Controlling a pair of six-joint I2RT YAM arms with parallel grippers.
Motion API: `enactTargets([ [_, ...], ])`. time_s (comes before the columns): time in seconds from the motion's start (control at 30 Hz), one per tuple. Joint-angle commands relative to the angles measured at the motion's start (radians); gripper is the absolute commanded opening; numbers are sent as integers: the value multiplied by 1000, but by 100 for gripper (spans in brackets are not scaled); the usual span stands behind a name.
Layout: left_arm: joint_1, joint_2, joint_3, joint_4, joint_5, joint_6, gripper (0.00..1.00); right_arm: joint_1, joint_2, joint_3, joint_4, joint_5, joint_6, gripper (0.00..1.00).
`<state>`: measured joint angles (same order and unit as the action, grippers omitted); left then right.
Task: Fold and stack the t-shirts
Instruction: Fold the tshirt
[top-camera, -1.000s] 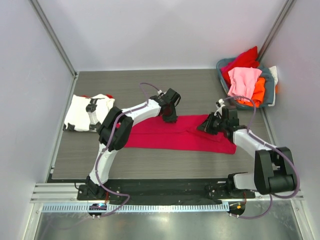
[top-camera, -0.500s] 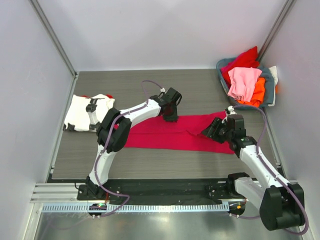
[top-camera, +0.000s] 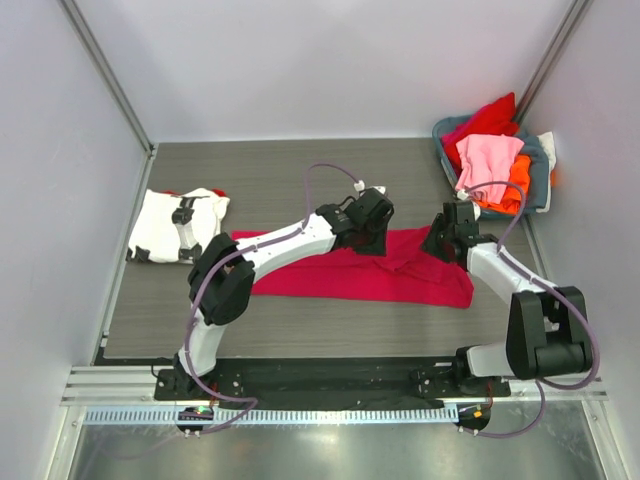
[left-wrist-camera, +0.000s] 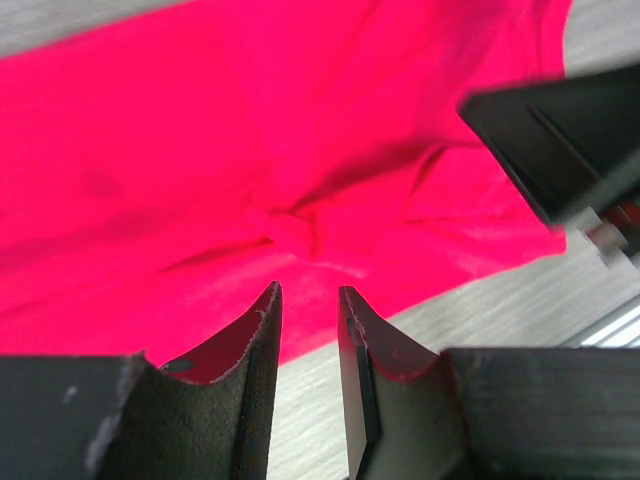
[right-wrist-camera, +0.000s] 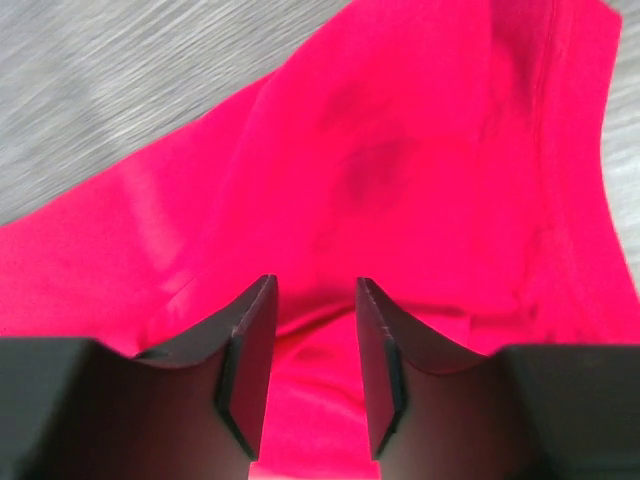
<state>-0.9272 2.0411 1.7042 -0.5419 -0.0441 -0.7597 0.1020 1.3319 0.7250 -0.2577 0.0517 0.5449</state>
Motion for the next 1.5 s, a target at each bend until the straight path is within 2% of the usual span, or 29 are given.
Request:
enactTargets([
  [0.0,-18,-15,21,14,-19,-10,30,-7,61,50,61,44,-42,39],
  [0.1,-27,2,18,7,-8,-21,30,-12,122,60,63,4,-59,31],
  [0.17,-35,4,3,5,-11,-32,31,-12,133,45,74,-39,-69,30],
  [0.23,-41,2,-9,5,-14,-52,31,-12,118,18,90,-142,-83,27],
  [0.47,-62,25,-9,3,18,-93,33,-12,-3,-62,80,-274,-71,25],
  [0.67,-64,59,-9,25,35,-148,33,-13,-88,-127,72,-291,-56,25],
  [1.2,-64,128,-26,114,26,-260,32,-12,-82,-133,63,-280,-63,25],
  [1.47,-62,120,-54,134,18,-290,23,-12,-102,-130,58,-257,-59,25],
])
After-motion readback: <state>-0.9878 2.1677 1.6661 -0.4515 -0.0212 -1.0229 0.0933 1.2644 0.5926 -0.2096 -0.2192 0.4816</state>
